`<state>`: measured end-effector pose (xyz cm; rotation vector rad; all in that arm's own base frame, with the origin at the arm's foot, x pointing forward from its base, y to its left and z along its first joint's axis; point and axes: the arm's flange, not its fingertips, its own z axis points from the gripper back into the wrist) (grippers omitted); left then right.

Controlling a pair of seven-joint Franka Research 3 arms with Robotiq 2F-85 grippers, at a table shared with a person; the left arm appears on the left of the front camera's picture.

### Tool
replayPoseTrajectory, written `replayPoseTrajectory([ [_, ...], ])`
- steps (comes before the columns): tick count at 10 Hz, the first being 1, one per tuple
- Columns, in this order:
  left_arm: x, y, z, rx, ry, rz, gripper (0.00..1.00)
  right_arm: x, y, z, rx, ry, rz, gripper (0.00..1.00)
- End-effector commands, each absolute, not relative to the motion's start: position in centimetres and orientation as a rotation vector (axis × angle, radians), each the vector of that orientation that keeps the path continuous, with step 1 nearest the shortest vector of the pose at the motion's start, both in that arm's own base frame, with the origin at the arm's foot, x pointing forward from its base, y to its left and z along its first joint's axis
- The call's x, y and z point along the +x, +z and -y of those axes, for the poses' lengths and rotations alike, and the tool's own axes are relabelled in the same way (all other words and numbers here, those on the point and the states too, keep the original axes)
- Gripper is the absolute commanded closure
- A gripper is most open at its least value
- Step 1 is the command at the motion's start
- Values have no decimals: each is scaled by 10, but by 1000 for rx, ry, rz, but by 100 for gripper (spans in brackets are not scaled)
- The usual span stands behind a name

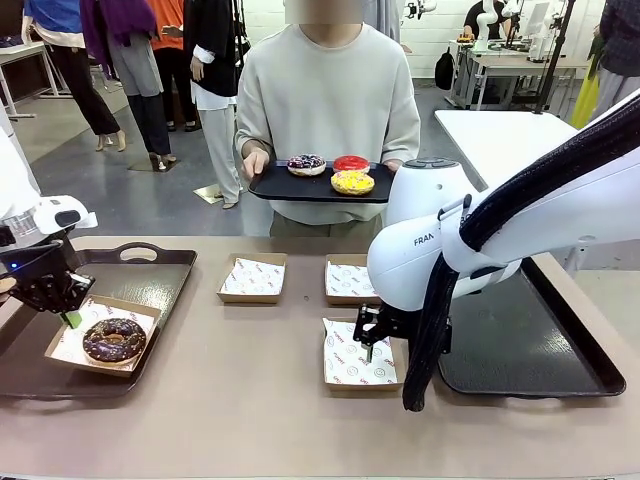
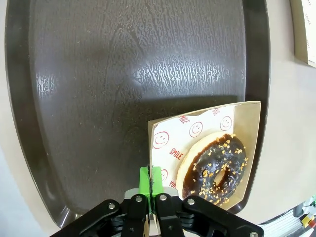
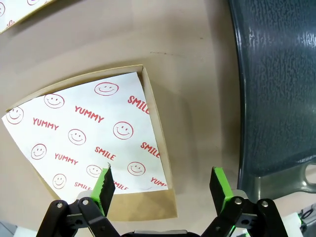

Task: Individually package the donuts and arrange them on the tray.
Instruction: Place the picked Paper togo box on the Handle tray while simultaneously picking up another Paper togo box from the table with the other hand.

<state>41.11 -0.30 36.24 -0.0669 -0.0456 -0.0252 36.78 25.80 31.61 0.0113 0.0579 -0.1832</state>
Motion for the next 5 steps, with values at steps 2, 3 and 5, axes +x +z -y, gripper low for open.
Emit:
replayPoseTrajectory([
  [2, 416, 362, 4, -68, -44, 45, 99, 375, 310, -262, 38, -157, -59, 19],
  [3, 416, 362, 4, -77, -49, 44, 40, 375, 309, -262, 39, -154, -59, 59],
  [5, 415, 362, 4, -80, -54, 42, 0, 376, 309, -263, 41, -157, -59, 100],
])
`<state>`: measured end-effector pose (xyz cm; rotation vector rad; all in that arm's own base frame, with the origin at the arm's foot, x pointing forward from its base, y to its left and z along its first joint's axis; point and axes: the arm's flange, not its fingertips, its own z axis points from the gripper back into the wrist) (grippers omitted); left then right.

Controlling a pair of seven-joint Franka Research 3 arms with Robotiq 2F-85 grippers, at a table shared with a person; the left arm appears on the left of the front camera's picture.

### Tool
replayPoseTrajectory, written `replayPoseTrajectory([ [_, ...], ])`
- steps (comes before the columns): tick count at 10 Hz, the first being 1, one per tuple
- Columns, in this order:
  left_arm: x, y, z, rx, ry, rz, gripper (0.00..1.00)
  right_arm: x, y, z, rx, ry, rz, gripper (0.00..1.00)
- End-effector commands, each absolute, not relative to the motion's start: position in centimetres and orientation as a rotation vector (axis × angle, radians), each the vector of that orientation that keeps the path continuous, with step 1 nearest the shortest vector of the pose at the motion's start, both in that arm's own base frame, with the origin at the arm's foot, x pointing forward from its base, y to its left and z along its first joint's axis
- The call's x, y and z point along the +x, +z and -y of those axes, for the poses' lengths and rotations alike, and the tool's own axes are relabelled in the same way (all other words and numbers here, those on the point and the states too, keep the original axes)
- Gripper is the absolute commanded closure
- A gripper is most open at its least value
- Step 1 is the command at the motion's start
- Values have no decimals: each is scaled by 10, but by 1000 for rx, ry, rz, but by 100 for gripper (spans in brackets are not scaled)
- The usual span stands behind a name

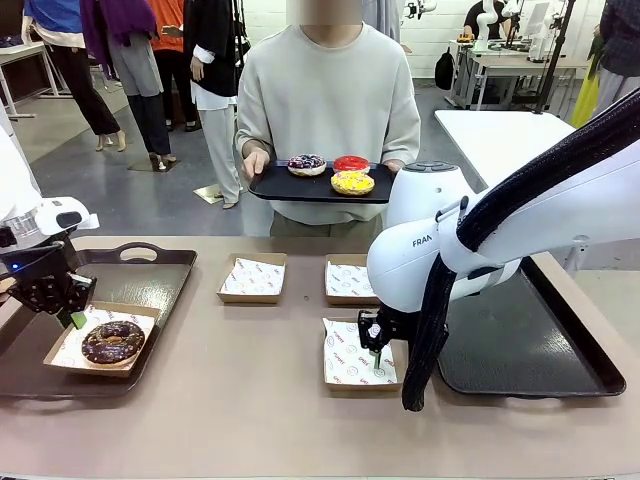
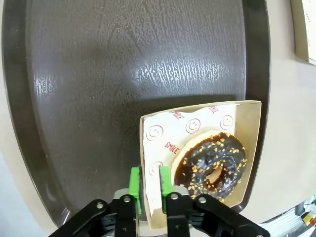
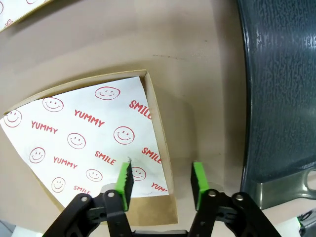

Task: Individually package the donuts and arrange them on the tray.
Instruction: Place the picked Paper togo box on the Handle tray while simultaneously picking up another Paper togo box from the table with the other hand.

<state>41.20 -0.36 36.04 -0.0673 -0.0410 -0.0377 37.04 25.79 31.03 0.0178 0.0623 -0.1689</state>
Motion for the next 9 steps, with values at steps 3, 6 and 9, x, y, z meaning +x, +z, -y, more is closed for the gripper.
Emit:
replayPoseTrajectory([
  [3, 415, 364, 4, -82, -49, 41, 0, 376, 307, -263, 41, -153, -64, 97],
  [6, 415, 366, 4, -86, -47, 35, 30, 376, 307, -264, 34, -154, -69, 100],
  [9, 415, 367, 3, -91, -39, 34, 1, 377, 307, -265, 25, -157, -75, 100],
])
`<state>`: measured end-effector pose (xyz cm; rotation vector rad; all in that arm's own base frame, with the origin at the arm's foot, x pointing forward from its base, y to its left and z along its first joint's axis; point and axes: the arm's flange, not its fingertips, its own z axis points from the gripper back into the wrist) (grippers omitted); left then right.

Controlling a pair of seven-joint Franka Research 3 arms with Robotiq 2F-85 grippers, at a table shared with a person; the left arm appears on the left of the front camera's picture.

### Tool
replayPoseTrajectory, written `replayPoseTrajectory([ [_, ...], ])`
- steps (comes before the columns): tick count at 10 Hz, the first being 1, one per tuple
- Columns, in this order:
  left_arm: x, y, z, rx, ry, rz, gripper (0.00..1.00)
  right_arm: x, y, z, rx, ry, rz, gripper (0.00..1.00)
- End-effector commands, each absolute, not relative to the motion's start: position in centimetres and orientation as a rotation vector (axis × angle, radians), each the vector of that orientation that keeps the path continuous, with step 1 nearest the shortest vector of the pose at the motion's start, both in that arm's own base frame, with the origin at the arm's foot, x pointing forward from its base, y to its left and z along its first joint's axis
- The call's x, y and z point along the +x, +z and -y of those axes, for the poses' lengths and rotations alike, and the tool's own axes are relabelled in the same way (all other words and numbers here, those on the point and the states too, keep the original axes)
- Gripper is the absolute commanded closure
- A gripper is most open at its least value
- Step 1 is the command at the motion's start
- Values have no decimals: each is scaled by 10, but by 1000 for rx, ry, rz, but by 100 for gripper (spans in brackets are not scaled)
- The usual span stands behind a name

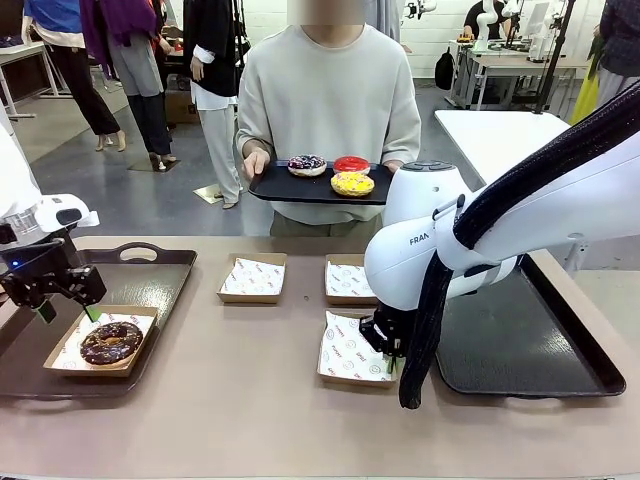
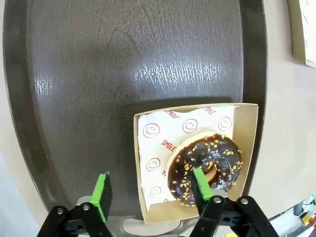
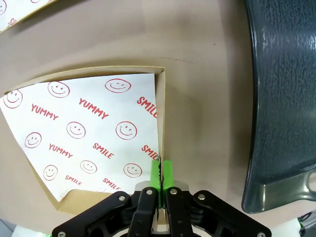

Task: Individually package the donuts and arrange them on the tray.
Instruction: Place the picked Paper togo box on the Handle tray while simultaneously picking up another Paper togo box from the table with the other hand.

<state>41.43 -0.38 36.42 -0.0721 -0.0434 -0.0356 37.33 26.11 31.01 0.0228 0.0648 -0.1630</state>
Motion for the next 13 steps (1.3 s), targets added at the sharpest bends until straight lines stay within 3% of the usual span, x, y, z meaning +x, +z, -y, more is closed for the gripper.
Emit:
replayPoseTrajectory([
  [1, 415, 368, 3, -94, -36, 34, 0, 377, 307, -265, 20, -159, -78, 100],
  [3, 413, 373, 0, -139, -37, 28, 0, 377, 313, -263, 20, -158, -94, 100],
  [5, 397, 403, -20, -431, -42, 51, 0, 371, 362, -249, 54, -148, -26, 100],
  [7, 370, 437, -65, -668, -41, 167, 0, 380, 407, -234, 53, -170, 2, 100],
  [10, 340, 451, -139, -987, 17, 306, 0, 421, 460, -233, 15, -190, 9, 100],
  [13, 315, 438, -196, -1115, 108, 332, 0, 471, 506, -253, -69, -177, -28, 100],
])
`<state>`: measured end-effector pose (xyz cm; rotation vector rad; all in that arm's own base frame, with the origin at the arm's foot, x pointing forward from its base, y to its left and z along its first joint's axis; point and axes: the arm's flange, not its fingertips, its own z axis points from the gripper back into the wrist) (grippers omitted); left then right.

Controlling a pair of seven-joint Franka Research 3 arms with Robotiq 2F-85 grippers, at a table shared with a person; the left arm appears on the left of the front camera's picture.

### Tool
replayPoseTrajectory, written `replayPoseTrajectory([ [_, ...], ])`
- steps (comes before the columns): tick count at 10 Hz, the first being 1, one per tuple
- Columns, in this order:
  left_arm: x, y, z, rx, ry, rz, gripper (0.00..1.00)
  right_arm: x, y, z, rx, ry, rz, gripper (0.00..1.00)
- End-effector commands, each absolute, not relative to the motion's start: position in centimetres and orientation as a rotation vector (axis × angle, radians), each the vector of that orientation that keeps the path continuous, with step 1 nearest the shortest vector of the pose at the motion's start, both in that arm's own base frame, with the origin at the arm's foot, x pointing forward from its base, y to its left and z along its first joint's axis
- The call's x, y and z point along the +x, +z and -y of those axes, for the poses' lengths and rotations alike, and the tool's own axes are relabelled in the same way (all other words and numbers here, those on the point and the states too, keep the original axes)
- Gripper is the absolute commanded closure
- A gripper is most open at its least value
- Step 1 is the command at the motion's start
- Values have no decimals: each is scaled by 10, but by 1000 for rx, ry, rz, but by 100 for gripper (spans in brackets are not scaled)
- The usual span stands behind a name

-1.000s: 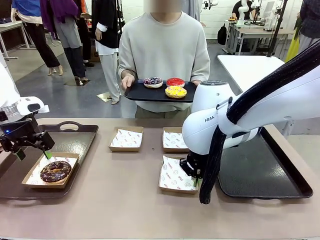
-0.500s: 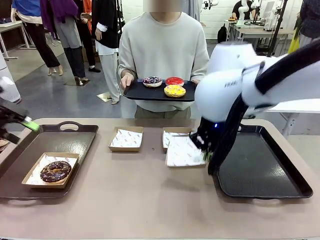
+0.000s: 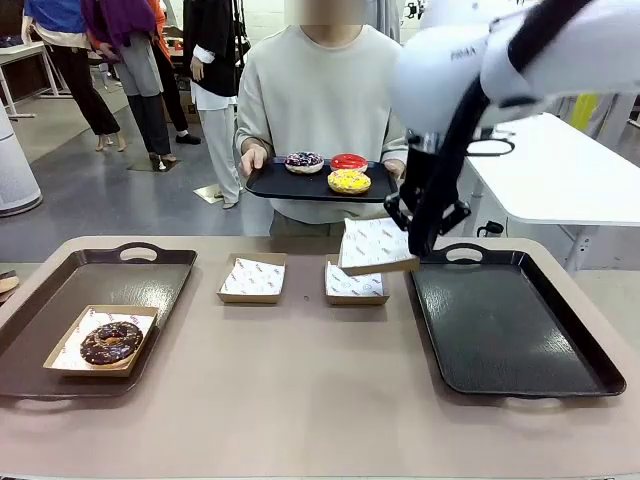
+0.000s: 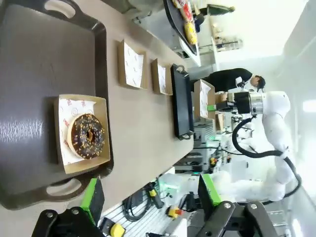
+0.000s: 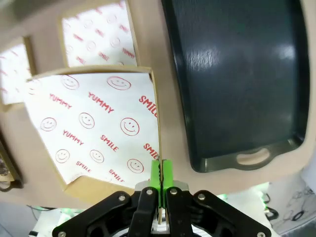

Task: Individually package the donuts and arrange them on the tray.
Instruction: Place the picked Paper togo box on the Handle tray while simultaneously picking up another Paper togo box from the table with the other hand.

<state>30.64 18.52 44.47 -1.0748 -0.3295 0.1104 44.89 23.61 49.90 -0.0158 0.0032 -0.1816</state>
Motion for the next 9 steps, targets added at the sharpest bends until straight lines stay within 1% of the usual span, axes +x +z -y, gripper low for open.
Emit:
replayPoseTrajectory([
  [1, 311, 433, -210, -1142, 137, 338, 0, 487, 514, -262, -100, -158, -35, 100],
  [4, 306, 418, -241, -1182, 224, 329, 0, 524, 516, -282, -142, -109, -36, 100],
  [6, 307, 412, -252, -1205, 227, 294, 0, 543, 508, -282, -143, -122, -67, 100],
  [7, 308, 410, -253, -1200, 236, 288, 0, 548, 502, -281, -144, -120, -77, 100],
  [8, 302, 412, -245, -1181, 254, 288, 0, 530, 504, -279, -116, -99, -54, 100],
  [9, 302, 412, -245, -1181, 254, 288, 0, 530, 504, -279, -116, -99, -54, 100],
])
